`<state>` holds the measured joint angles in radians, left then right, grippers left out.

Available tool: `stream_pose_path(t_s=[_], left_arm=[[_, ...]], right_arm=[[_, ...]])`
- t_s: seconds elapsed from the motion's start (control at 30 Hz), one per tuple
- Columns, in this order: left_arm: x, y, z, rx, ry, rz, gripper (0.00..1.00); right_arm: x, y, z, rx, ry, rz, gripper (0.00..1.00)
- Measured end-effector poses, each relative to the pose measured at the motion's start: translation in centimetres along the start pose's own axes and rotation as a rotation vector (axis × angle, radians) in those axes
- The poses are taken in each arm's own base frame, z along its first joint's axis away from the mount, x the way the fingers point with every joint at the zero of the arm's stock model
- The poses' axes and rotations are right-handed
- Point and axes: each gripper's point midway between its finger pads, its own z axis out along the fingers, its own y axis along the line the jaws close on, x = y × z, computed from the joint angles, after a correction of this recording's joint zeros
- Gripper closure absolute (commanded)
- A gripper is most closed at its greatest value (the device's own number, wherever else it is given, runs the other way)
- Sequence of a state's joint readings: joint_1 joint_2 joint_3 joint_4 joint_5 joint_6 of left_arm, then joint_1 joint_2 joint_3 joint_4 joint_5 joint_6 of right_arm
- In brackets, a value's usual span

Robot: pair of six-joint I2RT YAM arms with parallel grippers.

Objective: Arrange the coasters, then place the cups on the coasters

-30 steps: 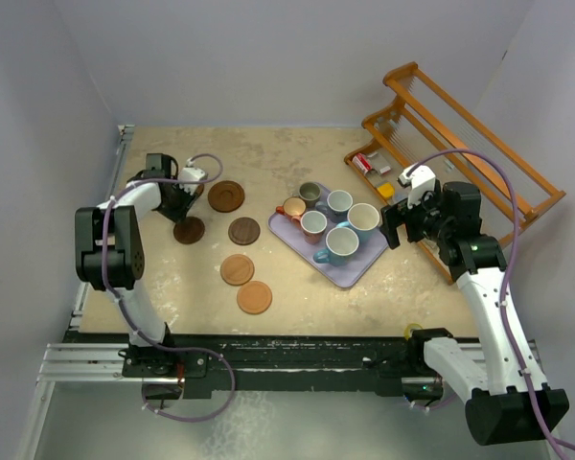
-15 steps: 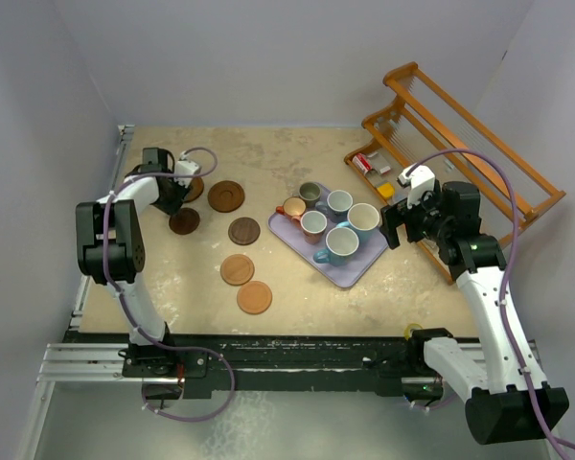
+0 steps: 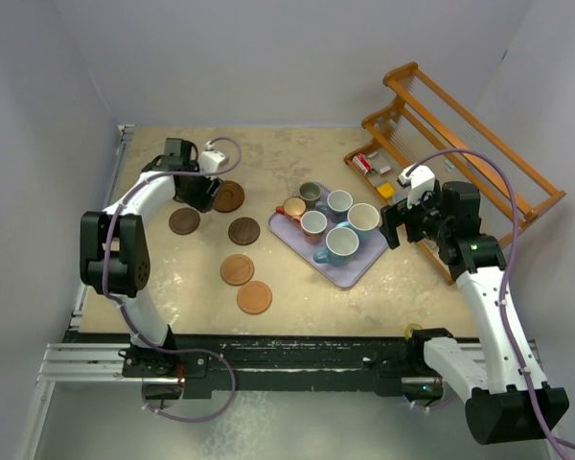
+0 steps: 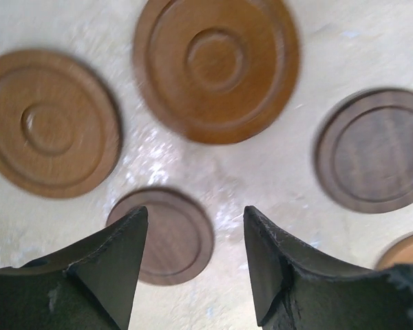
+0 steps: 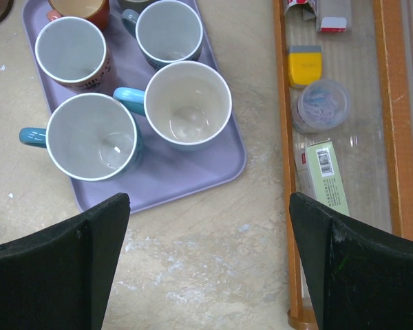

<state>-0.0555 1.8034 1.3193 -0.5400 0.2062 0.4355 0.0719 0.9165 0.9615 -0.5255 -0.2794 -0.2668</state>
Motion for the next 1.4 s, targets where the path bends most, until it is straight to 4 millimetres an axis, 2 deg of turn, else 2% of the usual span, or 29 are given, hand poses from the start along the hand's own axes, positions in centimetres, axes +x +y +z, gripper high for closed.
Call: stream_pose_path(t_s=[0.13,0.2,0.3,0.53,0.93,1.23,1.4], left_arm=[[-2.4,-2.5,0.3,0.036,-0.033,0.047,0.44],[-2.7,-2.9,0.8,0.046,-0.031,0.048,0.44],[-2.6,-2.9,1.8,0.05,-0.023,0.027,0.44],[-0.6,-3.3,4.5,0.049,0.053,-0.054,0.42],[-0.1,-3.3,6.2,0.037,0.069,-0.135,0.42],[-1.3,-2.6,7.0,0.011,0.048,-0.171,0.49],[-2.3,-1.8,7.7,-0.012,0.03,-0.192,0.49]], right_arm=[[0.0,0.0,0.0,0.0,0.0,0.0,0.0],[0.0,0.0,0.0,0.0,0.0,0.0,0.0],[0.0,0.0,0.0,0.0,0.0,0.0,0.0],[0.0,0.0,0.0,0.0,0.0,0.0,0.0],[0.2,0.0,0.3,-0.004,0.013,0.004,0.0],[0.2,0.0,0.3,-0.004,0.013,0.004,0.0],[0.2,0.0,0.3,-0.004,0.013,0.004,0.0]])
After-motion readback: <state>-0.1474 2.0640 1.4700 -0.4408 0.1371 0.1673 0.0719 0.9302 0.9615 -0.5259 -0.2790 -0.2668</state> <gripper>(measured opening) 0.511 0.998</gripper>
